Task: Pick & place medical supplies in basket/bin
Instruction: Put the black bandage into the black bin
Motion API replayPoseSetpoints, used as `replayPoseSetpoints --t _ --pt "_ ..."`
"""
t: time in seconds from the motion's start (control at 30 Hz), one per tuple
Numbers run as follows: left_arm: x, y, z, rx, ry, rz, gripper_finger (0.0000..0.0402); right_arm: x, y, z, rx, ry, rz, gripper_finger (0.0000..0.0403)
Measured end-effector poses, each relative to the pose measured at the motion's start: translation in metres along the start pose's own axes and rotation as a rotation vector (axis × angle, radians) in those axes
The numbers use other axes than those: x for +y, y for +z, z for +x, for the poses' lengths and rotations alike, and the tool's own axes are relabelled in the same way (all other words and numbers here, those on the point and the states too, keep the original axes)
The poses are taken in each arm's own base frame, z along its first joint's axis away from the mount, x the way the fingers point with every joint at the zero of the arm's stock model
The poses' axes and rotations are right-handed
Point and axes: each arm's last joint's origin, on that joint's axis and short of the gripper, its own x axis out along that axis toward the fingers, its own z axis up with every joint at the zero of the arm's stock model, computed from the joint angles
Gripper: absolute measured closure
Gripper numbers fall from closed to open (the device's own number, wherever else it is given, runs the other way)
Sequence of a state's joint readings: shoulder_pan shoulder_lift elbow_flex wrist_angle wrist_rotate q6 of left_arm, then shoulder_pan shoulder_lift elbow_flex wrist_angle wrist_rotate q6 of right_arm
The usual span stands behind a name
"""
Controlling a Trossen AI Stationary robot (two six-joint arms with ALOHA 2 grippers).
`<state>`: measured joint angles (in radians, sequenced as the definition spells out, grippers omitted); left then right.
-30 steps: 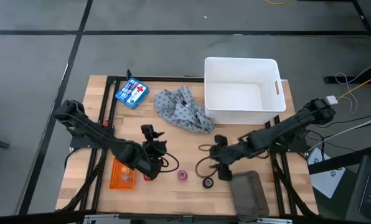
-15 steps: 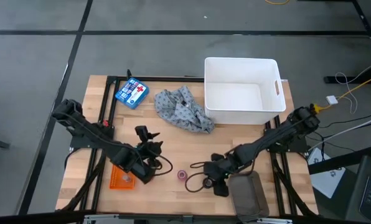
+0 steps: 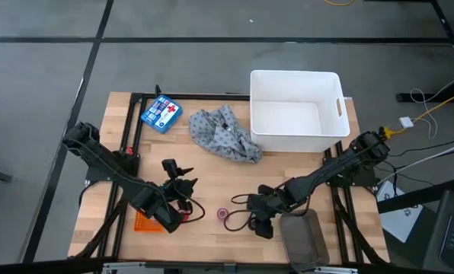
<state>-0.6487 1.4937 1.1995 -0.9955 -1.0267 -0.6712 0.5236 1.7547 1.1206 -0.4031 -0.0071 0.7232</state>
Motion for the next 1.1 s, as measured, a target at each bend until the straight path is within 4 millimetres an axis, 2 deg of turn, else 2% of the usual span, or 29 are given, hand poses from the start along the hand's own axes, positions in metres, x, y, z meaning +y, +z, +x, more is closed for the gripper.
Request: replayPoseSetpoints --t 0.37,0.5,0.77,0.83,0.93,1.1 --pt "0.0 0.0 0.0 0.001 0.001 -0.013 0.0213 -0.013 -0.006 0.033 0.092 -0.066 0.021 0.0195" --pt "0.0 0.0 0.0 0.002 0.0 -0.014 0.0213 -0.015 -0.004 0.033 0.086 -0.077 0.019 0.0225" --pt "0.0 0.0 0.0 0.002 -0.001 -0.02 0.0213 -0.02 0.0 0.03 0.096 -0.069 0.041 0.0381" --pt "0.0 0.0 0.0 0.003 0.0 -0.02 0.0213 -0.023 0.002 0.029 0.114 -0.054 0.054 0.0384" --pt "0.0 0.0 0.0 0.004 -0.001 -0.02 0.0213 -0.024 0.009 0.022 0.161 -0.085 0.052 0.0366" --pt "0.0 0.0 0.0 0.004 -0.002 -0.021 0.0213 -0.015 0.031 -0.007 0.209 -0.187 -0.019 0.0373"
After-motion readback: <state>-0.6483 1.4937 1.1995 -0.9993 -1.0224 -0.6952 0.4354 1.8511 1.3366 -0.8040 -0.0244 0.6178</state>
